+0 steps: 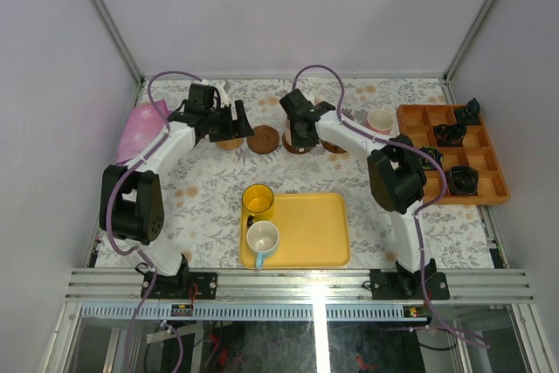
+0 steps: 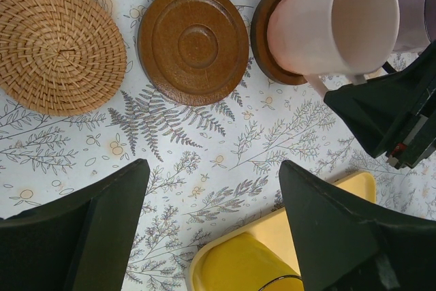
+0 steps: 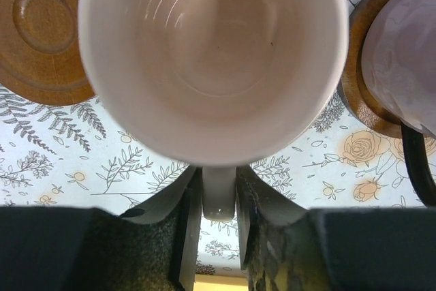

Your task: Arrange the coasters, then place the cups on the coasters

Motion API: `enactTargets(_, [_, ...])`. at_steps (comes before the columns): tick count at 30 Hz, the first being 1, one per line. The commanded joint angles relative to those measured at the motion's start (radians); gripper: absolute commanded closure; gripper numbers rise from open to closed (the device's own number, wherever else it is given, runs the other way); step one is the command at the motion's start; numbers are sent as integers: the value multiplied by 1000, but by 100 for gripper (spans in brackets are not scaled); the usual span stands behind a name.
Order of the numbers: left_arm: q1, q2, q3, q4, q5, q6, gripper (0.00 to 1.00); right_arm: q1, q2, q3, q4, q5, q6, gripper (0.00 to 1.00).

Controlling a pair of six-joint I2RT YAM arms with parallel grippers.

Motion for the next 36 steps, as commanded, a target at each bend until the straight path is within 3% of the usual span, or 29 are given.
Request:
enactTargets(1, [6, 11, 15, 22, 14, 18, 23, 4, -3, 62, 5, 7, 9, 68])
enactTargets(24, [6, -26, -5, 14, 21, 36, 20, 9, -120, -46, 5, 34, 20, 51])
enactTargets(31, [5, -130, -69, -17, 24, 67, 15, 20, -248, -140, 1, 56, -7, 49])
enactTargets(36, [1, -268, -147, -92, -1, 60, 24, 35, -333, -192, 5, 62, -45, 49])
